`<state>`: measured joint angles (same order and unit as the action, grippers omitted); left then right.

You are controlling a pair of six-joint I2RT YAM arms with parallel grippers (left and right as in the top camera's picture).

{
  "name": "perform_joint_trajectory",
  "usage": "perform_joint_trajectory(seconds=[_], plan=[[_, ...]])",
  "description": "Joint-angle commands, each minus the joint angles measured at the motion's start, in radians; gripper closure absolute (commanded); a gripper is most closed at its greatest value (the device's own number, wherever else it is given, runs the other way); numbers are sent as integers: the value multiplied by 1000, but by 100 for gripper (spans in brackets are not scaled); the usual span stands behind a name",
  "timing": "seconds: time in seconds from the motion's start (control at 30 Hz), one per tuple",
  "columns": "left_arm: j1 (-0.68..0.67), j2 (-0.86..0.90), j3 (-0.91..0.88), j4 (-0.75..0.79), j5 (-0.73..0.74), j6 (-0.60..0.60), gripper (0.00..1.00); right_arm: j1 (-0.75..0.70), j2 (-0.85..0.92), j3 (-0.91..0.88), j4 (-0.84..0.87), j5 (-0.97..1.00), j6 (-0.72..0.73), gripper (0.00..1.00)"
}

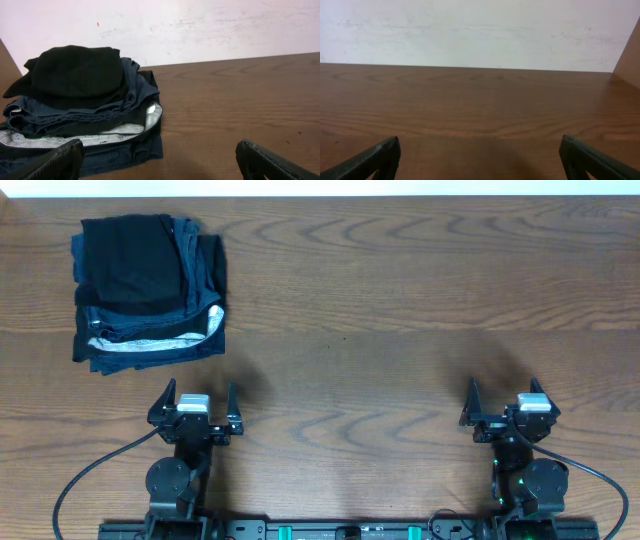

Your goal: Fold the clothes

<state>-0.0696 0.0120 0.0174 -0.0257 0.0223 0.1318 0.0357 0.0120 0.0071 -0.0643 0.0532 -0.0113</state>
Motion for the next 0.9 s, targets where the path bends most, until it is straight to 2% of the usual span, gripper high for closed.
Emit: perform_joint_trajectory(seconds=[0.0, 0.87], plan=[[-6, -8, -13, -47, -31, 9, 2, -12, -6, -2, -4, 10, 7, 1], [-6, -8, -13, -47, -31, 9, 2, -12, -6, -2, -4, 10, 7, 1]])
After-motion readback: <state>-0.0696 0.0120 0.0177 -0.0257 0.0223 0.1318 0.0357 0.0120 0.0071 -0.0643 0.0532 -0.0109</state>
